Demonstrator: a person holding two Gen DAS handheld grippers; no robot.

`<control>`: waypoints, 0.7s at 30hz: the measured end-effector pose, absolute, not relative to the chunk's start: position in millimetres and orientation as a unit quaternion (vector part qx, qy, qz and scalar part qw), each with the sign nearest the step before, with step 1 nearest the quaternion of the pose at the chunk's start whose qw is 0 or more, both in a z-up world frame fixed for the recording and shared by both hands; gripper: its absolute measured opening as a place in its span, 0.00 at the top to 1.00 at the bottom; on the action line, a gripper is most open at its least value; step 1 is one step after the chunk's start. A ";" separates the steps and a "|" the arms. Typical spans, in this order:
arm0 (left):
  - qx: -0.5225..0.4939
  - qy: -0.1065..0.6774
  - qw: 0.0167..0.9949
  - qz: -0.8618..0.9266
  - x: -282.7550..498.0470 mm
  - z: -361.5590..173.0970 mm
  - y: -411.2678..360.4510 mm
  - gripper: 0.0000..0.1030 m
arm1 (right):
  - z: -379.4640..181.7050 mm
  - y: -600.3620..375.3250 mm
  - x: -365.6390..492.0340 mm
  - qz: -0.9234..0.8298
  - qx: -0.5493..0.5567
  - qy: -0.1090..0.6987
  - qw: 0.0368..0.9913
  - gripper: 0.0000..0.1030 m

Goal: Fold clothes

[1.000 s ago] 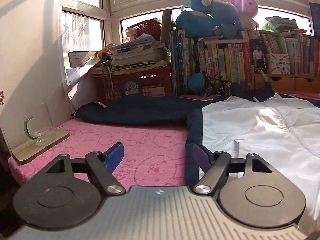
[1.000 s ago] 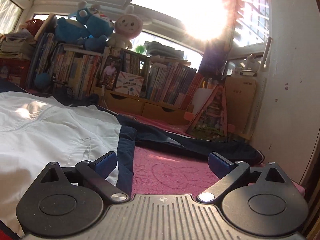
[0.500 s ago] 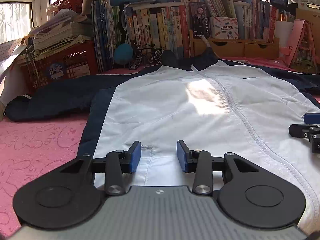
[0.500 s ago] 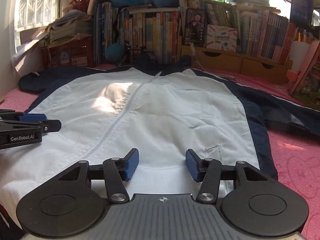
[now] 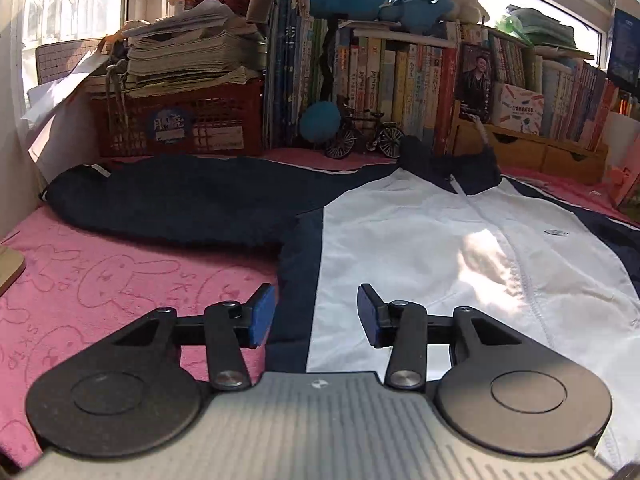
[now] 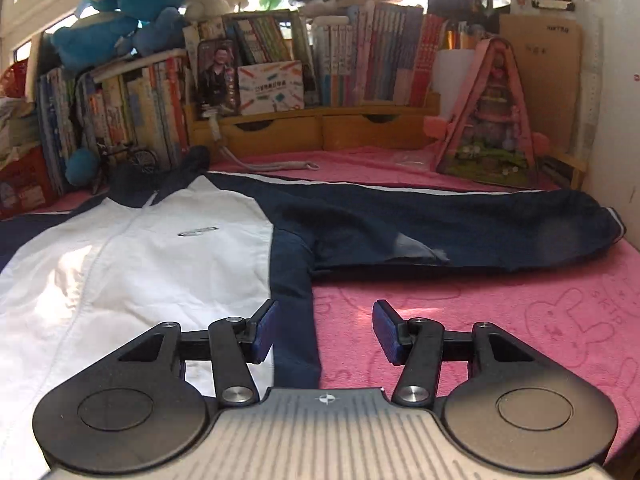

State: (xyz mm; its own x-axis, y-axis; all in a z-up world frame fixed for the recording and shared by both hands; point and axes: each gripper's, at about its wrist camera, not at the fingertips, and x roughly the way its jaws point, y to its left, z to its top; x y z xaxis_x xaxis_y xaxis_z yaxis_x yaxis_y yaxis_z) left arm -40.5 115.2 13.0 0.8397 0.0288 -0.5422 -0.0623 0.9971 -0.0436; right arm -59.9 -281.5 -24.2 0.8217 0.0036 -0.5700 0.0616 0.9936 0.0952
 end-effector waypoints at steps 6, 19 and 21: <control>0.001 0.304 0.944 -0.127 15.5 7.9 33.5 0.61 | -22.8 -225.6 -40.9 0.089 0.060 0.310 0.945 0.49; 0.045 0.366 0.921 -0.123 148.4 -34.5 -23.4 0.78 | -54.9 -158.2 -71.2 0.142 0.016 0.302 0.943 0.49; 0.048 0.365 0.923 -0.108 172.7 -35.8 -26.2 0.78 | -58.2 -150.6 -74.5 0.139 -0.006 0.294 0.945 0.46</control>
